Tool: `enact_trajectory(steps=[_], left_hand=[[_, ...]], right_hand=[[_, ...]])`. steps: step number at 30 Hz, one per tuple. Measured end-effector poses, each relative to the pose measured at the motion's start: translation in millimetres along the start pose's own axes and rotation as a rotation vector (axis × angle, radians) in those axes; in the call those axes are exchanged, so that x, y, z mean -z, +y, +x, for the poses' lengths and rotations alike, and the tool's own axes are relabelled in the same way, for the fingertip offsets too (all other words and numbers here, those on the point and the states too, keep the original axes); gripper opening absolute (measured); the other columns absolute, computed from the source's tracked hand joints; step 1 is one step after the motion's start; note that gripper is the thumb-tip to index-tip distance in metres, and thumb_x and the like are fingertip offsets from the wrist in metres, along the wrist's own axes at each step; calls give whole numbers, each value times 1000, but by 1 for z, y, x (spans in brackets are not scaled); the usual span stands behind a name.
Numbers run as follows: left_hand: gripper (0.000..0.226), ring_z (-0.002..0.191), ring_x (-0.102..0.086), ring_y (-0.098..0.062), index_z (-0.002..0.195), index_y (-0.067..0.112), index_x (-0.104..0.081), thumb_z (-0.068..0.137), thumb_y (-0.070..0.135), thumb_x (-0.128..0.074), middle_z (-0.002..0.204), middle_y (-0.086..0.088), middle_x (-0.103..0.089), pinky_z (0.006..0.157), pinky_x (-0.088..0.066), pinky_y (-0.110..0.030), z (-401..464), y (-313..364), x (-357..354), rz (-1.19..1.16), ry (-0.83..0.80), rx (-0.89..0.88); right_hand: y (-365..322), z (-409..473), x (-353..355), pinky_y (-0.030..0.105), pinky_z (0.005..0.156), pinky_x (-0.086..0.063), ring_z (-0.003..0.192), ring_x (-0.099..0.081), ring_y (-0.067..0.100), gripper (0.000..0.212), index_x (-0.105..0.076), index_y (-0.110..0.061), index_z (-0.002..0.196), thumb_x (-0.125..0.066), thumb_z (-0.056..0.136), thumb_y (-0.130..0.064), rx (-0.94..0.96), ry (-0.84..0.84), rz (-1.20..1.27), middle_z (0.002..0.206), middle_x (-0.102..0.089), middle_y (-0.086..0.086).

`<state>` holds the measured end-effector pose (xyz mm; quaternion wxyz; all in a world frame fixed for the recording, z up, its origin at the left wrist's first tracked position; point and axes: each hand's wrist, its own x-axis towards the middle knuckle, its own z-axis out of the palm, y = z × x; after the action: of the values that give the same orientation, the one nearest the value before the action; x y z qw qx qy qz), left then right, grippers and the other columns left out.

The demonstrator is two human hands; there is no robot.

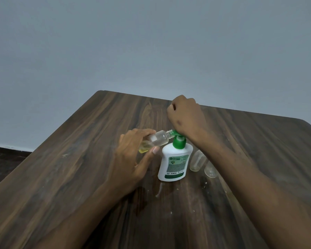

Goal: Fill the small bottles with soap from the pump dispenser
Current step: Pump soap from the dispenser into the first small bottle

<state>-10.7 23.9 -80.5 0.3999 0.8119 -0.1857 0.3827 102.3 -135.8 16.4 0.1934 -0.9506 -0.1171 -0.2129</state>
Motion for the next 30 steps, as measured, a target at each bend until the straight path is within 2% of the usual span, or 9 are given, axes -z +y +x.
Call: enact_trajectory(steps=[3,8,14,17,21,24,27,30], left_hand=[[30,106,-58,-3,122,17,-66,101,35,-58,113,12,-64,84,-48,-44,0,-2,0,-9,9,6],[31,103,-60,-5,123,15,-66,101,35,-57,113,11,-65,87,-45,-39,1,1,0,-6,6,1],[31,104,-59,-4,122,15,-66,101,35,-57,114,10,-66,88,-45,-37,0,1,1,-1,5,3],[30,103,-61,-8,123,16,-66,101,35,-57,114,9,-66,89,-46,-39,0,0,1,-3,2,3],[30,107,-57,-1,123,17,-65,101,35,-57,114,11,-64,87,-47,-38,0,0,1,1,-1,5],[30,108,-57,-1,123,16,-65,101,35,-57,114,11,-64,88,-46,-37,1,1,0,0,8,4],[29,107,-57,-1,123,17,-65,101,34,-57,114,11,-64,85,-47,-41,0,0,0,-2,6,4],[29,107,-57,-2,122,17,-65,101,34,-58,113,13,-64,84,-48,-42,0,1,0,-4,8,2]], right_hand=[[-1,-4,-3,30,48,-27,52,-44,22,31,-40,-14,64,-45,94,-19,-18,-25,-16,59,-47,2],[-3,-1,1,30,50,-28,50,-37,21,31,-36,-16,63,-45,93,-18,-12,-8,-29,58,-42,0],[-2,-2,1,32,52,-32,53,-43,24,28,-39,-15,63,-45,90,-18,-35,-46,-6,59,-46,2],[-4,-3,1,31,53,-32,53,-42,23,31,-38,-15,63,-45,93,-19,-33,-33,-7,59,-45,1],[-3,-3,0,31,53,-32,54,-43,24,29,-38,-15,63,-46,91,-19,-53,-58,-2,60,-46,2],[-5,-3,3,31,52,-31,50,-42,20,31,-40,-15,64,-45,94,-19,-17,-8,-4,58,-46,0],[-4,-4,0,32,53,-32,54,-46,25,30,-40,-14,63,-46,92,-19,-47,-40,-9,59,-48,2],[-6,-3,4,31,53,-30,52,-41,22,32,-38,-16,63,-45,94,-18,-15,-28,-30,59,-45,1]])
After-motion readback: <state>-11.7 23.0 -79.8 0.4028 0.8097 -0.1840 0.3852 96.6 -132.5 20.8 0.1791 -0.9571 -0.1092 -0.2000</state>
